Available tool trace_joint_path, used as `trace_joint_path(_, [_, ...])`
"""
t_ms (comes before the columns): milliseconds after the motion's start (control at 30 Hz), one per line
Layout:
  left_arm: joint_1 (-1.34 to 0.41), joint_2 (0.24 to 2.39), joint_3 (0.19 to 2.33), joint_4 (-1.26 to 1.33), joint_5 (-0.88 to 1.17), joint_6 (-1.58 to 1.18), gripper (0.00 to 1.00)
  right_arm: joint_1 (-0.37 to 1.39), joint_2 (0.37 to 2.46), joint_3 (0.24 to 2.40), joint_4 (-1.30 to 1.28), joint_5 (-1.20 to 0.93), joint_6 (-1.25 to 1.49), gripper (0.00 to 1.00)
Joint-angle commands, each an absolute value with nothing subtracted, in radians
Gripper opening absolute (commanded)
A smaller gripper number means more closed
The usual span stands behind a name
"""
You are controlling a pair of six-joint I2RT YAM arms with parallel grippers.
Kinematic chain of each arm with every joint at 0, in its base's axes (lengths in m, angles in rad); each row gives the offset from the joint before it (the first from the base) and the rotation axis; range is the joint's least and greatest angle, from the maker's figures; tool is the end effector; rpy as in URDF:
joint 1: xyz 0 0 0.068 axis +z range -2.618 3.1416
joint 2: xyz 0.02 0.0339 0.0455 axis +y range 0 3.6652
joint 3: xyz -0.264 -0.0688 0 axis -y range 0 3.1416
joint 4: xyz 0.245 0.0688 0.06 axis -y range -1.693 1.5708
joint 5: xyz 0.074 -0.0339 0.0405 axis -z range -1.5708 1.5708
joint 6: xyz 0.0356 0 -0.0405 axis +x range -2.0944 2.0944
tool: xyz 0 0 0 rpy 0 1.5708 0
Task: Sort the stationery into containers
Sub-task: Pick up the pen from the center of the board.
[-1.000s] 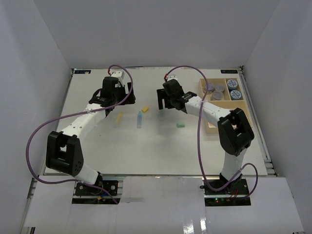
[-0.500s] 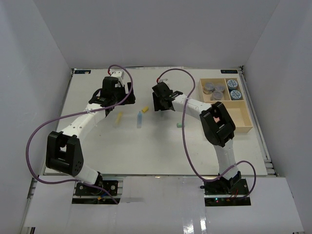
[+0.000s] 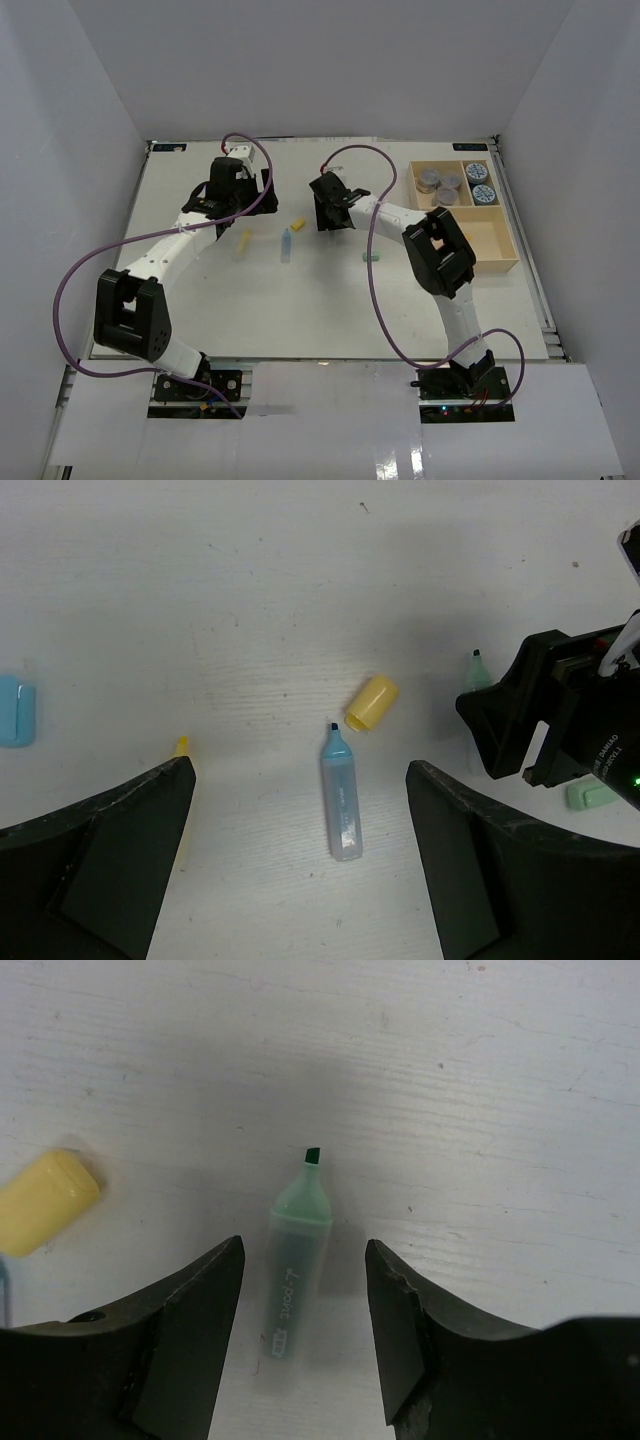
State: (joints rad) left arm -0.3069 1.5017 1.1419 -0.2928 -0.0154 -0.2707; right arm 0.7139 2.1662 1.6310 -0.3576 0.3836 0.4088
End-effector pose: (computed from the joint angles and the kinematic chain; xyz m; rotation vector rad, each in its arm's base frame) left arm 0.3236 -0.1020 0.2802 0.0320 2.2398 -0.2988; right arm 0.3689 0.3020 0.1754 -0.2000 2.3701 0.0553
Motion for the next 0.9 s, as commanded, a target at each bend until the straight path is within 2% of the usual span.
trace_joint_path(0, [-0.304,1.47,1.181,-0.301,-0.002,-0.273,0.98,0.73,2.134,1.611,-0.335,0.394,0.428,0.57])
trace_joint_path(233, [-0.304,1.479,1.181,-0.301,-0.002,-0.273,0.98,0.733,2.149,1.62,-0.353,0.382,0.443,0.56])
trace_joint_path(533, [-0.302,1.479,1.181,-0.301,0.034,-0.276,0.98,0.752,2.046,1.448,-0.333,0.402,0.497,0.55])
trace_joint_path(867, [-0.302,1.488,1.183,-0.301,0.043,-0.281,0.98,0.772,2.013,1.402,-0.318,0.393,0.506,0.5])
